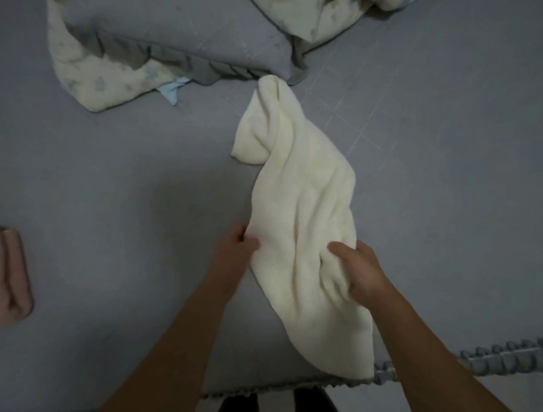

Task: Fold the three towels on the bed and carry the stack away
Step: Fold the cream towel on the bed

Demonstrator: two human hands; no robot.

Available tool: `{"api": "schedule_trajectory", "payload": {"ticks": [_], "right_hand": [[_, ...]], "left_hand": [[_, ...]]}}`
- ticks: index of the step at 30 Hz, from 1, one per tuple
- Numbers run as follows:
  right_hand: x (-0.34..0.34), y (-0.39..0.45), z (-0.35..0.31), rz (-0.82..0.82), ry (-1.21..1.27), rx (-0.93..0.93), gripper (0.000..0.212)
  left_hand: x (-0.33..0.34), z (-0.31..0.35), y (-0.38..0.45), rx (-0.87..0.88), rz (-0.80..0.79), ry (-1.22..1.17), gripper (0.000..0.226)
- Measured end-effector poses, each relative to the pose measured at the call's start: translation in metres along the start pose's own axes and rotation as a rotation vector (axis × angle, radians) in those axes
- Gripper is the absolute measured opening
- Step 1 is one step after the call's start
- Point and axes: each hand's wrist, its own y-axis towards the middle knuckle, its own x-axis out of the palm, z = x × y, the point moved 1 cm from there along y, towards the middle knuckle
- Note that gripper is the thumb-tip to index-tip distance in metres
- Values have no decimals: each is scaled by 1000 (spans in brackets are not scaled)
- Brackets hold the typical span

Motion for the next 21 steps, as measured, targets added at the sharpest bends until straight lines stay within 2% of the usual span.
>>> {"api": "schedule_trajectory", "payload": {"ticks": [2, 4, 6, 8, 11, 13, 15, 16, 18, 19, 21], "right_hand": [[-5, -18, -9, -16, 76, 40, 26], [-17, -36, -17, -59, 224, 114, 35], [-32, -48, -21, -132, 463, 153, 46], [-39, -54, -19, -182, 628, 170, 47], [-34, -55, 3, -220, 634, 279, 53], [-26, -56, 15, -218, 633, 345, 67], [-19, -58, 22, -158, 636, 387, 76], [-15, -60, 23, -101, 608, 385, 73], [-10, -66, 17, 41, 468, 274, 48], [-8, -71, 8, 104, 360, 198, 36], [-6, -86, -15, 148, 257, 115, 27]], "left_hand": [[-8, 16, 1, 19, -64, -55, 29], [-18, 28, -4, 9, -228, 5, 40], [-30, 25, -13, -1, -396, 78, 38], [-41, 22, -26, -114, -476, 20, 43], [-48, 6, -39, -137, -466, 131, 49], [-46, -5, -47, -77, -404, 177, 35], [-47, -9, -53, -96, -254, 13, 23], [-50, -9, -55, -128, -157, -111, 18], [-65, -3, -56, -136, -18, -342, 10], [-75, 1, -57, -129, -1, -418, 10], [-96, 15, -59, -104, -25, -490, 12]]}}
